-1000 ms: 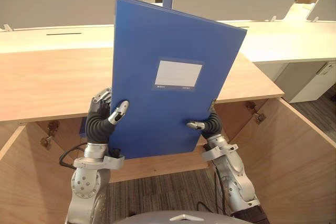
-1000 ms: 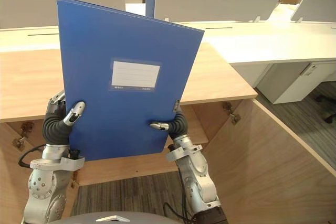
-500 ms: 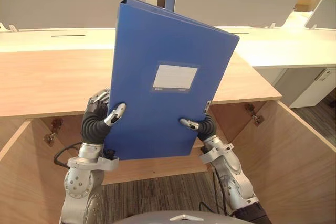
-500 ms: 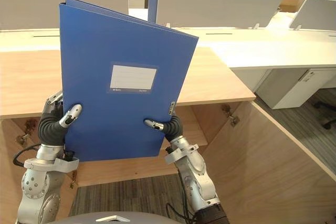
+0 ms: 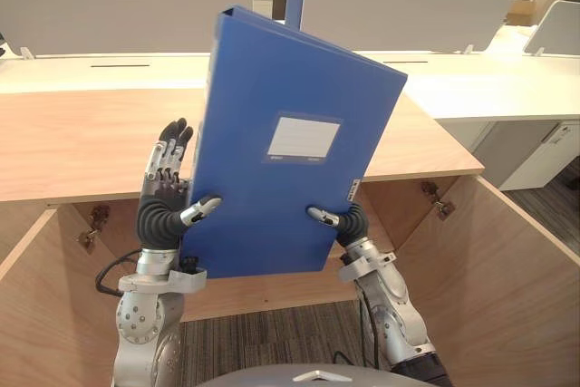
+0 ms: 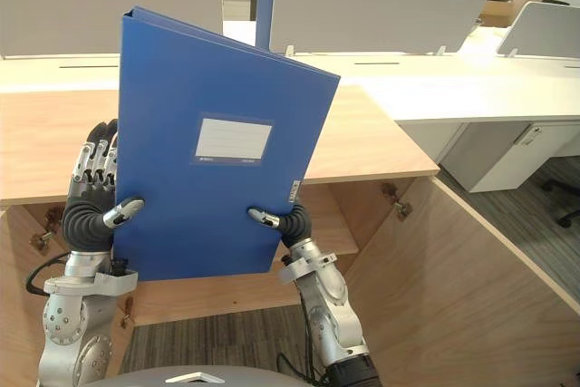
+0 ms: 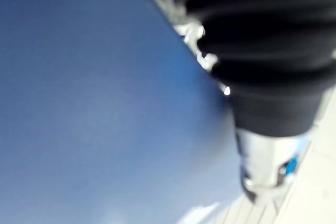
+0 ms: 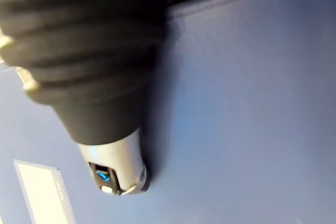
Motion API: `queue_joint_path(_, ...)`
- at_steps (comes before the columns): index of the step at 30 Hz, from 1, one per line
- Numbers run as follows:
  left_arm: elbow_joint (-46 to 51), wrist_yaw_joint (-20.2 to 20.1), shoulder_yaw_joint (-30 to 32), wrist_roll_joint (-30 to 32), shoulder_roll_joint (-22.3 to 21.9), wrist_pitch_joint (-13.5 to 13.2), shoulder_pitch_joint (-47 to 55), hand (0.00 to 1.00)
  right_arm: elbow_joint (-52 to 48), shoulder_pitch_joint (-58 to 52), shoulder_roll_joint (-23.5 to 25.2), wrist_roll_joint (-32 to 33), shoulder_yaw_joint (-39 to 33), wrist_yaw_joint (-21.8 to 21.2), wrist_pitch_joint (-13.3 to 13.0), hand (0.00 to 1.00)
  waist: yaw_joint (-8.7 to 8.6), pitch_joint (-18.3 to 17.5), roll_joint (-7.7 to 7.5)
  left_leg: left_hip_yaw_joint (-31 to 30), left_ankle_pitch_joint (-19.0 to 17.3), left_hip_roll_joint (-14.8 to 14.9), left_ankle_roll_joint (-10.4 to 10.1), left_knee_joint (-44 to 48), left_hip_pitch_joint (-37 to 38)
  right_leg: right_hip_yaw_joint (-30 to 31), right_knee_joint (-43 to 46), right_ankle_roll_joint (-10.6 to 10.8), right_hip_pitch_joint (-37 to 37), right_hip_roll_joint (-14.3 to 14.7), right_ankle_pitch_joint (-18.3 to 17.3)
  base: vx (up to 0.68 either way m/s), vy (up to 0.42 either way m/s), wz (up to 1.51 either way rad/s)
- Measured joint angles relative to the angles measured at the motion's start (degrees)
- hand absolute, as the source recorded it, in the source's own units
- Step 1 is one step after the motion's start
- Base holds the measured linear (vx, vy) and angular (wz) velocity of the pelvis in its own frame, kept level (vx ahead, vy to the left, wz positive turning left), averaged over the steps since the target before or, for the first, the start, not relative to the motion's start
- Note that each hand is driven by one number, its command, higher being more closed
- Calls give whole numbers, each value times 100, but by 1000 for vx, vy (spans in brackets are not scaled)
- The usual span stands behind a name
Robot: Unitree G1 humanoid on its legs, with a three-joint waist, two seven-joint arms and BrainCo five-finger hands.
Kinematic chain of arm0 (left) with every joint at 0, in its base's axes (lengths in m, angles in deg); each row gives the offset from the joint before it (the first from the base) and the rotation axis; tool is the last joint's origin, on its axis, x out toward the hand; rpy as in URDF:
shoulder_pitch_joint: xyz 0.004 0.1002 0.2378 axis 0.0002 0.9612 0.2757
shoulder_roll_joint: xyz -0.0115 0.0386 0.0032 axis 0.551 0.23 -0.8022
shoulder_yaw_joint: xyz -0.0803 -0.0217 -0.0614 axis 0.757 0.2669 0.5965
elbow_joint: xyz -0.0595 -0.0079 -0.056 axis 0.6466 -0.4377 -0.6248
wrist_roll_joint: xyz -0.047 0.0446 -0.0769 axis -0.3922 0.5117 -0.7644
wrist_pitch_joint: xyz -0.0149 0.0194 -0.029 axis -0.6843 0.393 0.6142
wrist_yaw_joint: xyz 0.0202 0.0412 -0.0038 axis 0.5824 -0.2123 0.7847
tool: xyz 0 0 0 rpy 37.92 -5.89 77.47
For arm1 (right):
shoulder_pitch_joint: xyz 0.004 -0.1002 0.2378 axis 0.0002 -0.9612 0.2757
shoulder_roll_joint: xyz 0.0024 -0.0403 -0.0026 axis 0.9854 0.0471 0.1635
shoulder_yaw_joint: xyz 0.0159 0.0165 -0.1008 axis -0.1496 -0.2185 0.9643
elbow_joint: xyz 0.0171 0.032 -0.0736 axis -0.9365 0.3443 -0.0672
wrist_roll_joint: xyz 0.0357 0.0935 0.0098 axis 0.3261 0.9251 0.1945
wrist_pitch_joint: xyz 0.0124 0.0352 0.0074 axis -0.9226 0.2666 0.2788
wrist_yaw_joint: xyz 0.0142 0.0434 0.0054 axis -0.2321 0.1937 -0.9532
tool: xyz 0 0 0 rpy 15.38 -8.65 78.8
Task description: Walk over to the cabinet, pick up the folder, carry it to the office cabinet, place the folder inside the office cabinet, then close the office cabinet door
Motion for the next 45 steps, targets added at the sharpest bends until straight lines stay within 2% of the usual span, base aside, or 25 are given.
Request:
queue_joint_path(3, -184, 117, 187, 0, -124, -1, 52, 0, -3, 0, 150, -207, -55, 192, 0, 100, 6, 1, 0, -24, -3, 0, -2, 0, -14, -20, -14, 1, 6, 0, -1, 3, 1, 2)
queue_joint_path(8, -331, 135, 332, 3, -199, 0, 258, 0, -16, 25, 459, -538, -539, 578, -22, 100, 42, 3, 1, -75, -5, -1, -2, 0, -52, -75, -44, 6, 12, 0, -4, 16, 6, 5)
queue_joint_path(16, -597, 67, 544, -9, -410, 9, 392, 0, -16, 44, 457, -889, -749, 782, -22, 100, 73, 14, 17, -189, -2, -1, -1, 1, -76, -188, -61, 17, 54, 3, -25, 20, 1, 7)
queue_joint_path(29, -1160, -4, 696, 40, -430, 181, 629, 0, -22, 81, 460, -1265, -869, 815, -18, 100, 172, 208, 27, -348, -4, -5, -3, 1, -85, -353, -62, 22, 137, -3, -82, 10, 2, 6)
queue_joint_path(36, -1677, -95, 689, 424, -410, 288, 703, 0, -22, 81, 457, -1289, -864, 816, -17, 100, 181, 249, 2, -383, -3, -6, 0, 2, -98, -395, -51, 33, 138, -3, -106, 15, 2, 2)
queue_joint_path(45, -2872, 24, 716, 1095, -329, 436, 664, 0, -22, 78, 427, -1965, -820, 854, -19, 100, 179, 440, 29, -378, 7, -3, 14, 13, -99, -390, -7, 6, 116, -4, -130, 0, 0, 0)
